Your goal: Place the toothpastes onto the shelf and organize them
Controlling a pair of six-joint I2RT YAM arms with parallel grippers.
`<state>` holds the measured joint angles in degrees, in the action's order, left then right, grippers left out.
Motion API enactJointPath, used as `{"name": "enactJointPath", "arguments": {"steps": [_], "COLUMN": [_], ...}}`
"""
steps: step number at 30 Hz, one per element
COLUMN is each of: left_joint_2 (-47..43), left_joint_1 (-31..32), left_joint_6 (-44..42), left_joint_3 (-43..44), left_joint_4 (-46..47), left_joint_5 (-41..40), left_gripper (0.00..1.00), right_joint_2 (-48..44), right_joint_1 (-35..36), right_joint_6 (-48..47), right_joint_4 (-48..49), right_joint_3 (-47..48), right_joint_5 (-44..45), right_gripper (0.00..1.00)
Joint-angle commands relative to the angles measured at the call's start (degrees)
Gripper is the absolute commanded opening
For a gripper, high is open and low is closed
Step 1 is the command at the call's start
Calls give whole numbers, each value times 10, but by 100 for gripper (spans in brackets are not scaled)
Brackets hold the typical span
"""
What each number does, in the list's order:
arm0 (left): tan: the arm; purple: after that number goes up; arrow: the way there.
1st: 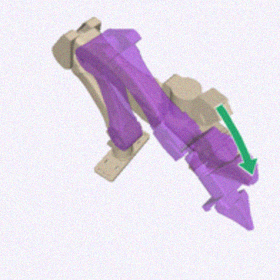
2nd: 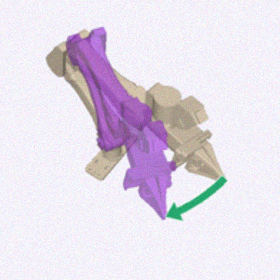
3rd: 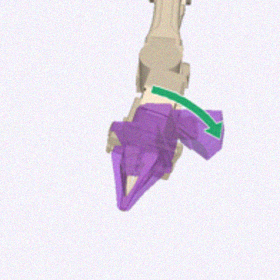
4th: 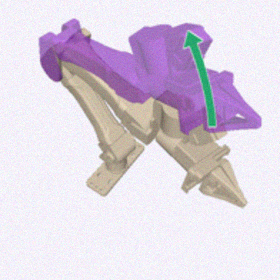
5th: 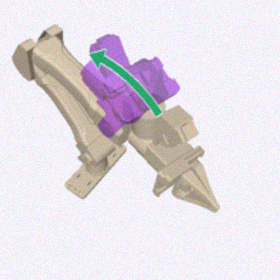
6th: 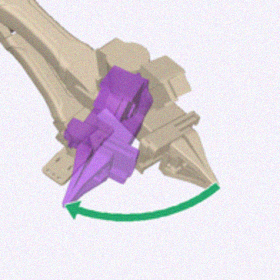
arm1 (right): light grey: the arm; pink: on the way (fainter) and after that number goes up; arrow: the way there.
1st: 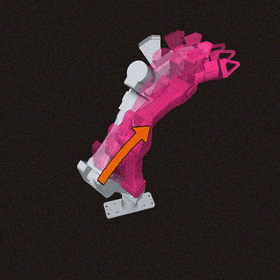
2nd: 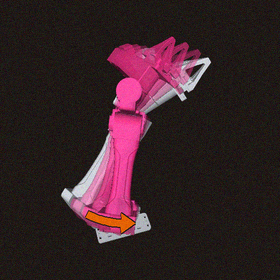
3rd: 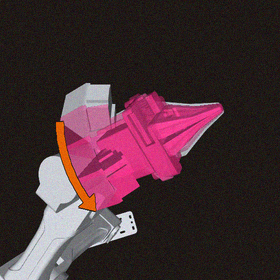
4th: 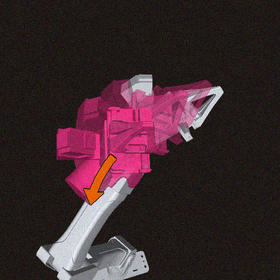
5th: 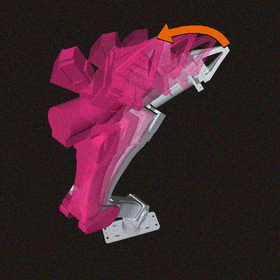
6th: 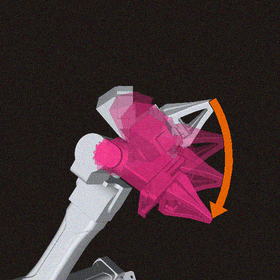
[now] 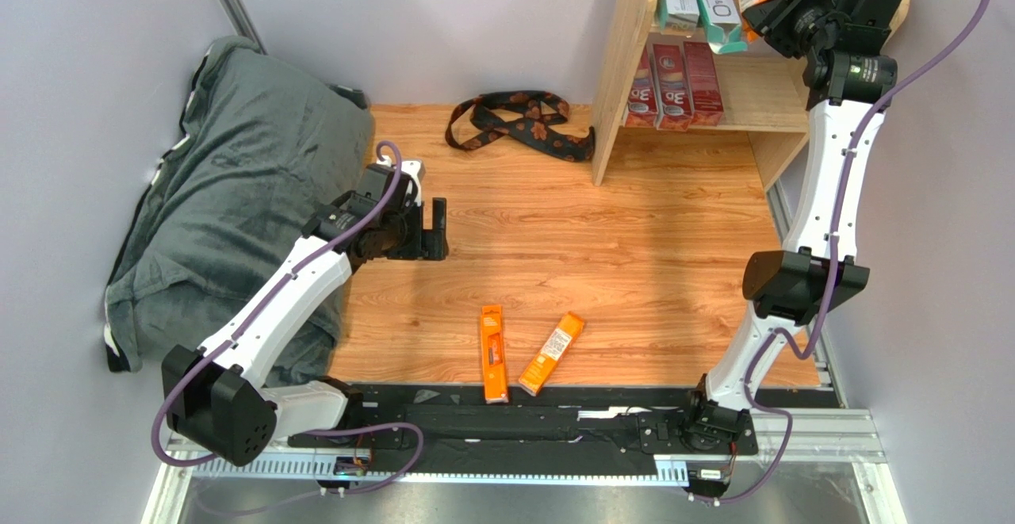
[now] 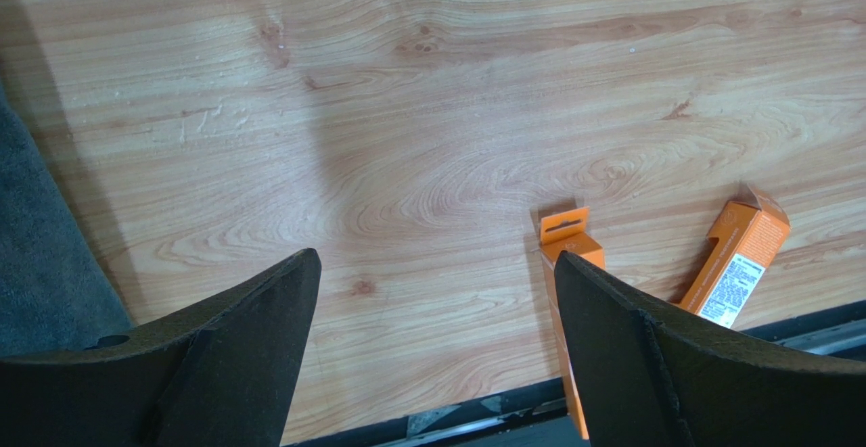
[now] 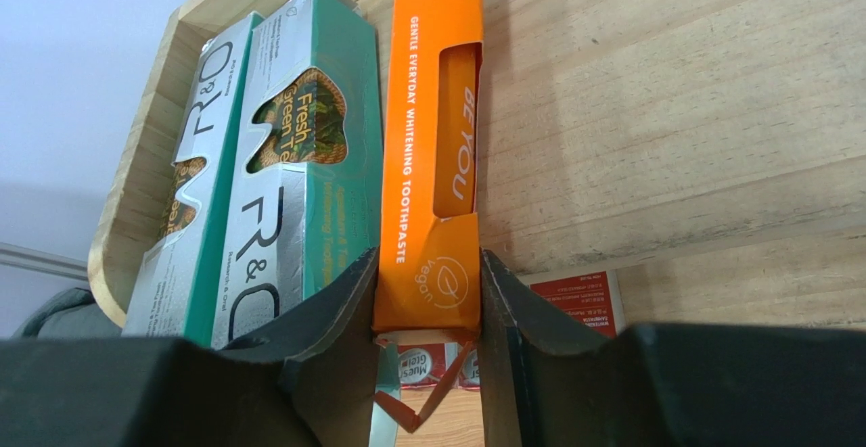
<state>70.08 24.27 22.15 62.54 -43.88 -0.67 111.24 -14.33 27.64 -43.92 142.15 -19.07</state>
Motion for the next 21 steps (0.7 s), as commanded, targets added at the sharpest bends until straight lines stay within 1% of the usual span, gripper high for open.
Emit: {"name": "enactJointPath", "arguments": {"steps": [1, 3, 5, 8, 11, 16, 21], "left_joint_2": [1, 1, 1, 1, 1, 2, 1], "left_joint_1": [-2, -2, -2, -2, -2, -1, -2], "left_joint_6": [-10, -10, -9, -9, -9, -9, -10], "left_joint_3": [-1, -1, -2, -5, -5, -5, -4], "left_joint_4": [14, 15, 16, 16, 16, 16, 15], "left_joint_5": [3, 3, 3, 3, 3, 2, 4], "left_gripper": [95, 95, 95, 95, 95, 95, 95], "right_joint_2": [-7, -3, -1, -4, -12, -31, -51], "right_joint_1": [-1, -1, 0, 0, 0, 0, 0], "right_joint_6": [16, 18, 22, 22, 23, 33, 42], "right_joint_4": [29, 33, 33, 35, 40, 66, 77], "right_joint_3": [30, 30, 31, 23, 12, -11, -12], "right_joint_5": [-25, -35, -38, -34, -28, -17, 5], "right_gripper": [40, 43, 51, 59, 64, 69, 70]}}
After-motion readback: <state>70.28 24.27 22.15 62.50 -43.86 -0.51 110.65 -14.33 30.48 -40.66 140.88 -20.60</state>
